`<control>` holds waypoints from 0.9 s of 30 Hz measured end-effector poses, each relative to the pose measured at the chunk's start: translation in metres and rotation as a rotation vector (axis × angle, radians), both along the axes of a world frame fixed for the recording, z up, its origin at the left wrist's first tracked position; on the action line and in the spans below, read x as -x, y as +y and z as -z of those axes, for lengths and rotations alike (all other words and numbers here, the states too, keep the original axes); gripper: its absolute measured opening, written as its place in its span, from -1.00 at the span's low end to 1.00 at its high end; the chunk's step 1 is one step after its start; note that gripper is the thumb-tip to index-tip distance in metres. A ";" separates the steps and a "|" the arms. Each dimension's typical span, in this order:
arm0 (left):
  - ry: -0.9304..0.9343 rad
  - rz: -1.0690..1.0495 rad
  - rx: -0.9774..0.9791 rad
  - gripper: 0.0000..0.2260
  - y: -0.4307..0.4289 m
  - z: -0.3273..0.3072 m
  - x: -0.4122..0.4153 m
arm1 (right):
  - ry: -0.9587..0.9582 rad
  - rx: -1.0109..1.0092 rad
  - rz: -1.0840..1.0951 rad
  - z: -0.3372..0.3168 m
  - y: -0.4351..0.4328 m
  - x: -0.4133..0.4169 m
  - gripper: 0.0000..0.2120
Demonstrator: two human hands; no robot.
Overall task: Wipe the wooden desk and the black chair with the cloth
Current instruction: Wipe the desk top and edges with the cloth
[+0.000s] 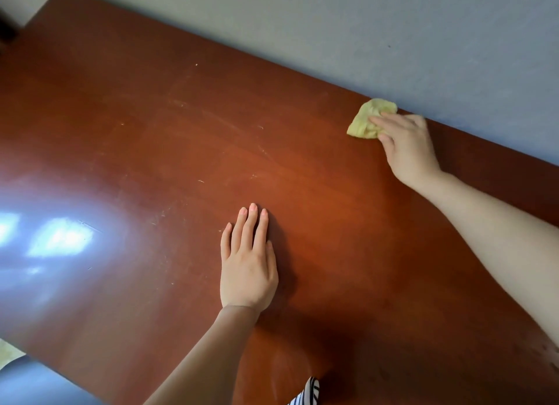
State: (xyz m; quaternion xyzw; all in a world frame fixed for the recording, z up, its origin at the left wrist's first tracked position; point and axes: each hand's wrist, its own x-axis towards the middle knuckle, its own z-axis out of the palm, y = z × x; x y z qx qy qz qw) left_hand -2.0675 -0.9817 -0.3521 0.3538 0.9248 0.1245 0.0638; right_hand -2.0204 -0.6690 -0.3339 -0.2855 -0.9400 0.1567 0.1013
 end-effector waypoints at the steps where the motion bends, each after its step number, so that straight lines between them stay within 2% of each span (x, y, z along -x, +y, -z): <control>1: 0.004 0.000 0.003 -0.55 0.000 0.000 0.000 | -0.008 -0.001 0.038 0.001 0.005 0.011 -0.64; 5: 0.013 0.001 0.007 -0.55 0.001 0.000 0.000 | -0.073 0.016 0.139 0.004 0.014 0.055 -0.62; 11: 0.016 0.012 0.017 -0.56 0.001 0.001 0.001 | -0.086 0.009 0.104 0.006 -0.002 0.086 -0.62; 18: 0.012 0.005 0.010 -0.55 0.000 0.001 0.001 | -0.069 0.050 -0.263 0.003 -0.064 0.066 -0.62; 27: 0.000 0.007 0.002 -0.54 0.000 0.003 0.002 | -0.060 0.110 -0.700 -0.001 -0.132 -0.041 -0.62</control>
